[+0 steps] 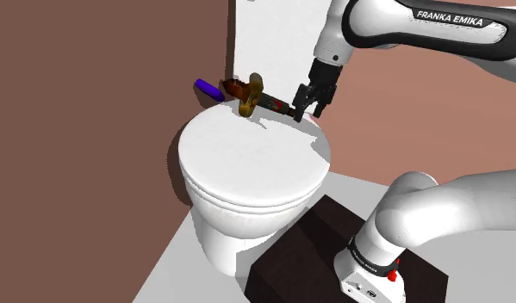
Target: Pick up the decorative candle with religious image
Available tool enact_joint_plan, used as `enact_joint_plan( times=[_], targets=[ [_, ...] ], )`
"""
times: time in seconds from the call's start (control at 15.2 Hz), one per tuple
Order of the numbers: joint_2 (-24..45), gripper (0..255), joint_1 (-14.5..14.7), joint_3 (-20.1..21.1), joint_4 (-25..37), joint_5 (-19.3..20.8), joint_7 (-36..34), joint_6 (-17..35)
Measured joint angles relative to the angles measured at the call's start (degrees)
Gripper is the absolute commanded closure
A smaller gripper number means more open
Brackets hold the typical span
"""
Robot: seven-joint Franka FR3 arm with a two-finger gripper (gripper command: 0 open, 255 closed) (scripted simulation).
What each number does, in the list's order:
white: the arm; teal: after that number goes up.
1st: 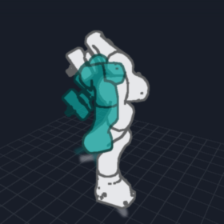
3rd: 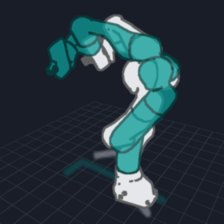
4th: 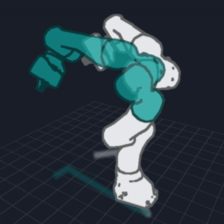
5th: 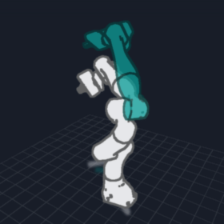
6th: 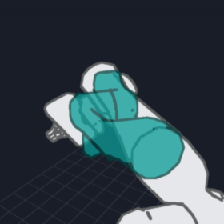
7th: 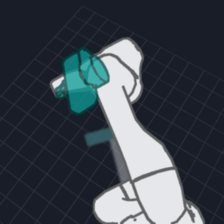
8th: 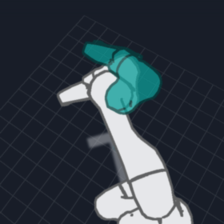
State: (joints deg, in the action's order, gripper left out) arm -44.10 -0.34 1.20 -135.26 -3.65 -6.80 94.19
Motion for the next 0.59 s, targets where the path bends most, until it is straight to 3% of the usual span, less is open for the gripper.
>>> enact_joint_plan(
  times=[0.2, 0.59],
  targets=[
    [1.76, 0, 0.66, -1.79, 0.44, 0.79, 4.01, 2.14],
    [10.97, 0, 4.81, -9.49, 5.29, 2.01, 23.45, 10.57]
  ],
)
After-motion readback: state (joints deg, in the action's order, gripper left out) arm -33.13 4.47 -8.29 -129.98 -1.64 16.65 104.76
